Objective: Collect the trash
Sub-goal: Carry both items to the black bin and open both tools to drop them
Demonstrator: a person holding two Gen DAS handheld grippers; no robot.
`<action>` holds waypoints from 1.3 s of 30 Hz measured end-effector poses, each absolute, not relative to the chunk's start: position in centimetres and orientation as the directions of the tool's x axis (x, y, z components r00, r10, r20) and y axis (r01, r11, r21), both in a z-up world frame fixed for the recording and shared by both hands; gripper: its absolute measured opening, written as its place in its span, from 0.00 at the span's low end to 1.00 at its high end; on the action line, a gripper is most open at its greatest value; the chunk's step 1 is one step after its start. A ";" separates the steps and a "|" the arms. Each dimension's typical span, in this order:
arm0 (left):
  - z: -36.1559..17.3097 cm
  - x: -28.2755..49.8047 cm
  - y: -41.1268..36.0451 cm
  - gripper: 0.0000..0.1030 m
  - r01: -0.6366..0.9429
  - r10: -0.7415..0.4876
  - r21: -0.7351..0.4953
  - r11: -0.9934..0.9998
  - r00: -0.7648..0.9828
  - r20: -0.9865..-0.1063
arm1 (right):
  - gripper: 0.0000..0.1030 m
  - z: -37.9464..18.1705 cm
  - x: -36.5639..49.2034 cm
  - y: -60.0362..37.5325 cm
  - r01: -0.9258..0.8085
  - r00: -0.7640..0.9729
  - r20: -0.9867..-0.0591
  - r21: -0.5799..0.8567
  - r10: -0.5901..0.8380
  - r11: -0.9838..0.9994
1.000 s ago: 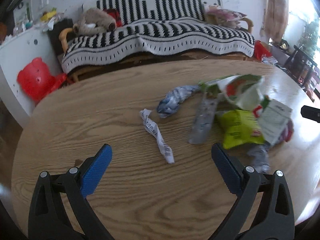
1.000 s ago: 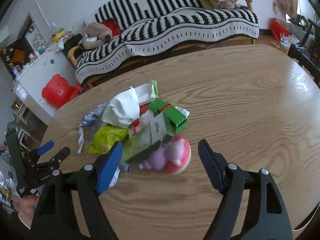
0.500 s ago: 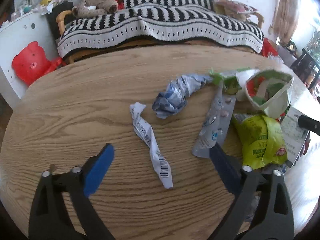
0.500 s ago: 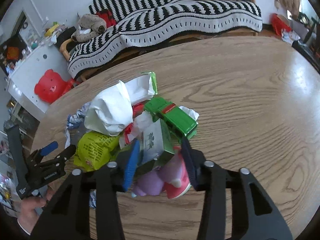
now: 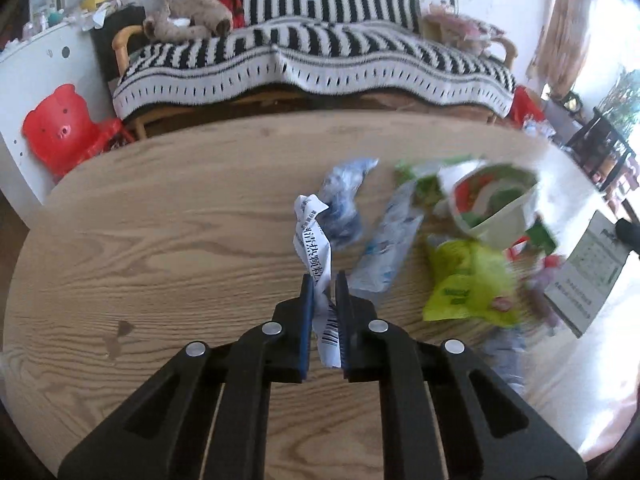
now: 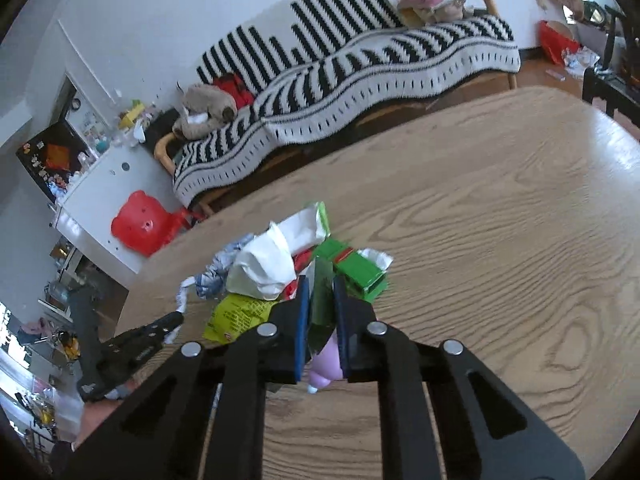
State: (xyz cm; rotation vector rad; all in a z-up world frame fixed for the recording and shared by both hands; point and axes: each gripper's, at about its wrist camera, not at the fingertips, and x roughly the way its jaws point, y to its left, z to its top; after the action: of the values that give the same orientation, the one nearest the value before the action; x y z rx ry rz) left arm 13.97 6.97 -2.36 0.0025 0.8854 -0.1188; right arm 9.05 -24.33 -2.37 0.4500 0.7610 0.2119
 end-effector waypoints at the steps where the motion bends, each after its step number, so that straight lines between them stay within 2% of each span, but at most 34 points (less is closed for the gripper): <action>1: -1.8 13.6 6.9 0.10 0.105 -0.104 -0.048 0.993 0.635 -0.766 | 0.13 -2.1 8.6 -24.8 -0.022 0.713 -0.617 0.455 0.333 0.890; 4: -0.2 12.1 5.6 0.10 0.124 -0.107 -0.032 0.992 0.668 -0.737 | 0.13 -1.4 7.4 -26.3 -0.005 0.726 -0.619 0.432 0.301 0.902; 11: 2.1 9.6 -1.5 0.10 0.260 -0.211 -0.034 0.965 0.690 -0.692 | 0.13 0.5 3.1 -30.9 0.056 0.778 -0.602 0.356 0.183 0.933; 22: 2.6 3.6 -20.6 0.10 0.576 -0.474 -0.079 0.814 0.580 -0.662 | 0.13 1.2 -6.4 -45.6 0.312 0.802 -0.593 0.318 -0.069 0.895; 33: -1.6 -3.4 -37.1 0.10 0.795 -0.631 -0.131 0.593 0.358 -0.688 | 0.13 -1.4 -17.5 -58.7 0.563 0.710 -0.642 0.273 -0.288 0.780; 39: -5.0 -7.3 -44.3 0.10 0.862 -0.654 -0.174 0.476 0.215 -0.725 | 0.13 -3.7 -21.6 -62.6 0.630 0.656 -0.680 0.255 -0.327 0.733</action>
State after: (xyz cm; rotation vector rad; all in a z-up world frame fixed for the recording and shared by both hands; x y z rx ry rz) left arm -7.28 -44.26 -5.05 0.2924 0.8375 -1.0717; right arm -21.62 -62.61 -3.74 0.5065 0.6516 -0.5695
